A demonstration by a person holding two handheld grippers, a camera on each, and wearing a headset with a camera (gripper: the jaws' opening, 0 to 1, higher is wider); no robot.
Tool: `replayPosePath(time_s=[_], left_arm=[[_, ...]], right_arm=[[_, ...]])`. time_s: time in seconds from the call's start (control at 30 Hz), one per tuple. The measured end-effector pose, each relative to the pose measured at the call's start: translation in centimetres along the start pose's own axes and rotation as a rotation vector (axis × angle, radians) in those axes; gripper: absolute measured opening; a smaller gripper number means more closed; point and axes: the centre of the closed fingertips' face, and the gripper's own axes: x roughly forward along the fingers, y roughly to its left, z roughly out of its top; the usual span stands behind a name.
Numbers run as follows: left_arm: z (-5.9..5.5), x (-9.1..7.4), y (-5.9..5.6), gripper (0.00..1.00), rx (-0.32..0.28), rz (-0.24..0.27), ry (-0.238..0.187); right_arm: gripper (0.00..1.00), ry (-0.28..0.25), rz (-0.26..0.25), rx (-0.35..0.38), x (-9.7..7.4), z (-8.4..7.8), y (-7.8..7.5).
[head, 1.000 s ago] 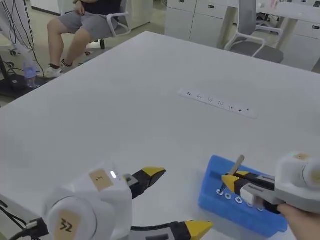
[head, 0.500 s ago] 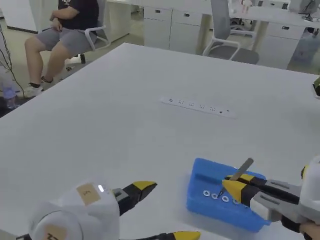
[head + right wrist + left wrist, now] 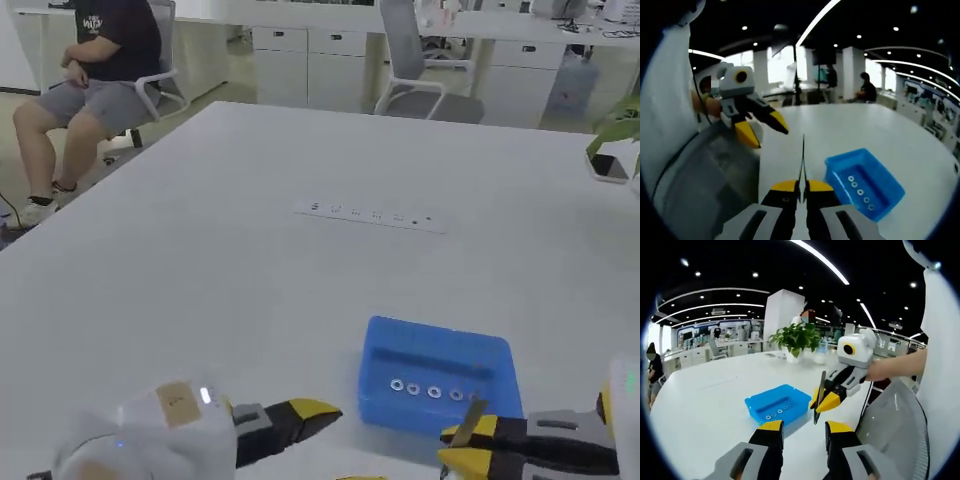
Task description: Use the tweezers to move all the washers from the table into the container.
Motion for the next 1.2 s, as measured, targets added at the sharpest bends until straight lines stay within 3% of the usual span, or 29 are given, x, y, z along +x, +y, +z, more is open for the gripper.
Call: replayPosePath(time_s=[0.1, 0.17, 0.2, 0.27, 0.37, 0.5, 0.57, 0.67, 0.87, 1.03, 1.2], left_arm=[[0.8, 0.5, -1.4, 0.22, 0.074, -0.066, 0.020], [1.3, 0.8, -2.2, 0.15, 0.090, -0.103, 0.024], [1.5, 1.0, -3.1, 0.11, 0.094, -0.159, 0.034], [1.7, 1.4, -4.0, 0.00, 0.112, -0.220, 0.059], [1.9, 2.1, -4.4, 0.03, 0.120, -0.238, 0.079], [1.7, 2.8, -5.8, 0.05, 0.152, -0.321, 0.109], [1.1, 3.0, -6.6, 0.04, 0.175, -0.364, 0.146], [0.1, 3.4, -7.2, 0.03, 0.243, -0.380, 0.196], [0.0, 4.0, -7.2, 0.00, 0.236, -0.384, 0.201], [-0.4, 4.3, -6.4, 0.00, 0.269, -0.368, 0.232], [-2.0, 4.9, -4.8, 0.00, 0.313, -0.342, 0.305]], right_arm=[[0.03, 0.034, 0.055, -0.049, -0.1, -0.3, 1.5], [0.03, 0.078, 0.090, -0.089, -0.2, -1.0, 2.3], [0.03, 0.095, 0.098, -0.102, -0.2, -1.2, 2.5], [0.03, 0.108, 0.123, -0.109, -0.1, -1.4, 3.2], [0.03, 0.140, 0.155, -0.148, -0.1, -1.8, 4.1], [0.03, 0.209, 0.180, -0.200, 0.0, -3.0, 4.8], [0.03, 0.232, 0.178, -0.226, 0.0, -3.4, 4.9], [0.03, 0.242, 0.181, -0.224, -0.1, -3.6, 4.9], [0.03, 0.316, 0.181, -0.279, -0.3, -4.7, 4.8], [0.03, 0.329, 0.148, -0.275, 0.0, -5.1, 4.0], [0.04, 0.372, 0.098, -0.271, 0.4, -6.3, 2.6]])
